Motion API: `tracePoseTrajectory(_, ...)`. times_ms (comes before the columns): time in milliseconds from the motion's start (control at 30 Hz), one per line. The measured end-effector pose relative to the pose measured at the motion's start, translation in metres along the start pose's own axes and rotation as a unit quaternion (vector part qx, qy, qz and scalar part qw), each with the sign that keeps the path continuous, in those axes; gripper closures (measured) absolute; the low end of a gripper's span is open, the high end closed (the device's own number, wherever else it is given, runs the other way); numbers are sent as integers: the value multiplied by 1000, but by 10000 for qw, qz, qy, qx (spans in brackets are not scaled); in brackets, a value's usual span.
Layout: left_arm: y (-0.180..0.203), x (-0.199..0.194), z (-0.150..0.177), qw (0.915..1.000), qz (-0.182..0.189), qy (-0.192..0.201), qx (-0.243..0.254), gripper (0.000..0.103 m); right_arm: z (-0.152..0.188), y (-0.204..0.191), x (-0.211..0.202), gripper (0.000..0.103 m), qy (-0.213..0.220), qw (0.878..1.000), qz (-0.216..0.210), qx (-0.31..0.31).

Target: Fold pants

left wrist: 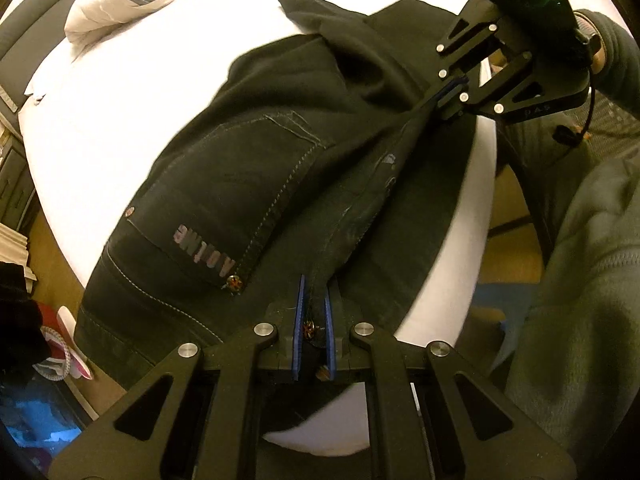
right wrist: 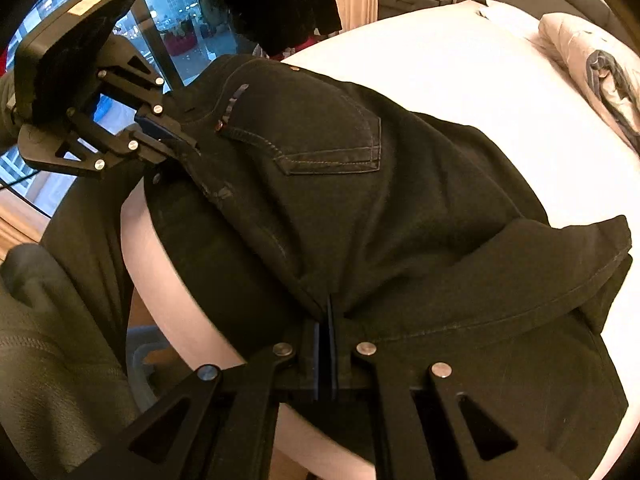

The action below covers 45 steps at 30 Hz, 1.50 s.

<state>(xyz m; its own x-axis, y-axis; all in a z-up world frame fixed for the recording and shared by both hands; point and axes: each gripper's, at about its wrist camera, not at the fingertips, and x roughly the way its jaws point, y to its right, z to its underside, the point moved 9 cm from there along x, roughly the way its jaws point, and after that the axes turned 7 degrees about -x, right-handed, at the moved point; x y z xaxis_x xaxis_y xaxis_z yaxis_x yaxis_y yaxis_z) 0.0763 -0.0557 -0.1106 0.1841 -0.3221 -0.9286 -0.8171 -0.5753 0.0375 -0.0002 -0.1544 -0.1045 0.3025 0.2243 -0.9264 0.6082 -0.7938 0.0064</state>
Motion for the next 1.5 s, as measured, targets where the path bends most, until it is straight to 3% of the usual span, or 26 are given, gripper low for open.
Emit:
tracePoseTrajectory(200,2,4,2,9999,7,-44,133,95,-2,-18,-1,98,-21,9997,208,-95)
tracePoseTrajectory(367,-7,2,27,9999,-44,-39,162,95,9,-32,1,98,-87,9991,331,-245)
tracePoseTrajectory(900,-5,2,41,9998,-148,84,45,95,21,-35,2,97,-53,9981,552,-251)
tracePoseTrajectory(1067,-4,7,44,9994,-206,232,-160,93,25,-38,11,90,94,9980,606,-179)
tracePoseTrajectory(1100,-5,7,45,9992,-179,265,-219,92,25,-38,9,85,147,9982,565,-144)
tracePoseTrajectory(1133,-5,5,46,9991,-155,270,-274,91,26,-41,5,64,209,9991,357,-62)
tracePoseTrajectory(1200,-7,-1,50,9991,-35,161,-380,87,27,-44,-3,48,335,9993,166,13)
tracePoseTrajectory(1300,-14,-11,58,9983,13,-73,-585,67,31,-40,-19,48,444,9988,127,169)
tracePoseTrajectory(1333,-17,-17,62,9978,-9,-147,-639,44,30,-36,-26,48,525,9982,69,292)
tracePoseTrajectory(1367,-19,-23,63,9977,-51,-139,-663,33,27,-33,-33,50,634,9971,10,421)
tracePoseTrajectory(1500,-32,-55,48,9950,-30,245,-970,33,-1,-21,-51,63,1280,9870,-386,894)
